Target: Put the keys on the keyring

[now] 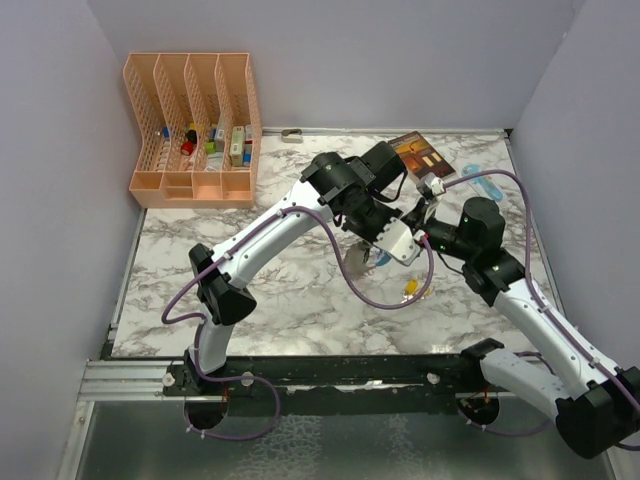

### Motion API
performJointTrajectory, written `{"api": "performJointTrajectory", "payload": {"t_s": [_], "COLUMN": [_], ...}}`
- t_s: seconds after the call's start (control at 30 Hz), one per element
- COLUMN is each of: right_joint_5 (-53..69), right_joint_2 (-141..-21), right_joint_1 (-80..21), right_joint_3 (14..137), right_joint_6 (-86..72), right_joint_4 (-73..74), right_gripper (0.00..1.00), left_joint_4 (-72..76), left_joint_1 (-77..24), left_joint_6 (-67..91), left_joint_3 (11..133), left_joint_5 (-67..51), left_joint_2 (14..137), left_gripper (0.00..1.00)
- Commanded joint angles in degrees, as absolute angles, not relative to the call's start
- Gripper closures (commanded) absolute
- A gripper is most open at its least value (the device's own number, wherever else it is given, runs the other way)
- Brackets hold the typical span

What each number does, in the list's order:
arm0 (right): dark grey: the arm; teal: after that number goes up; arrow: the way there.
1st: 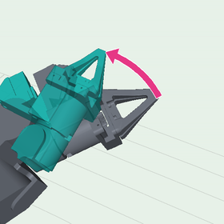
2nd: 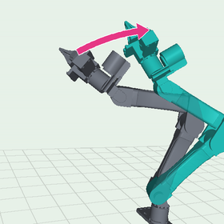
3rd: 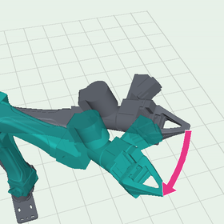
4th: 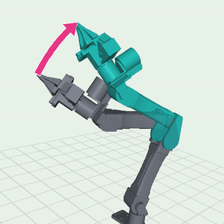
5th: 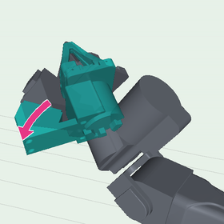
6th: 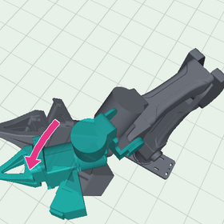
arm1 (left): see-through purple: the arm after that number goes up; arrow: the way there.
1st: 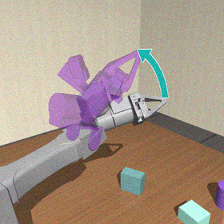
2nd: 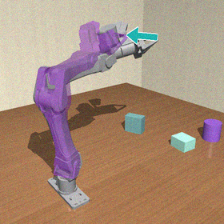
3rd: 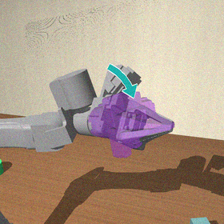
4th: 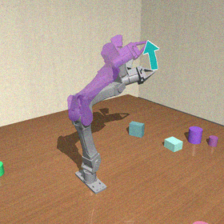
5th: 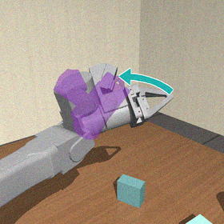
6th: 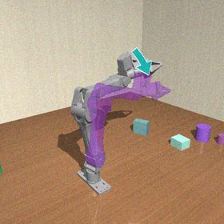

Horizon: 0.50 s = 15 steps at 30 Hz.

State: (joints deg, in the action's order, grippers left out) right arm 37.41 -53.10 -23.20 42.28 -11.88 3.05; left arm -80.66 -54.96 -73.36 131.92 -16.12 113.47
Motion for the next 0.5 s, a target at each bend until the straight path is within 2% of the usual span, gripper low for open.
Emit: {"api": "performJointTrajectory", "payload": {"t_s": [0.0, 0.17, 0.47], "right_joint_5": [38.3, 38.6, 40.0], "right_joint_2": [-54.1, -54.1, -54.2], "right_joint_1": [-23.6, -23.6, -23.6], "right_joint_3": [42.2, 41.6, 42.0], "right_joint_6": [-11.5, -11.5, -10.7], "right_joint_4": [0.0, -0.3, 0.3], "right_gripper": [0.65, 0.67, 0.79], "left_joint_4": [-80.7, -80.6, -80.7], "left_joint_1": [-54.7, -54.1, -53.8], "left_joint_6": [-72.6, -72.1, -72.2], "left_joint_3": [135.0, 135.5, 134.0], "left_joint_5": [-20.6, -21.7, -20.9], "left_joint_2": [111.0, 110.6, 110.3], "left_gripper": [1.00, 1.00, 1.00]}}
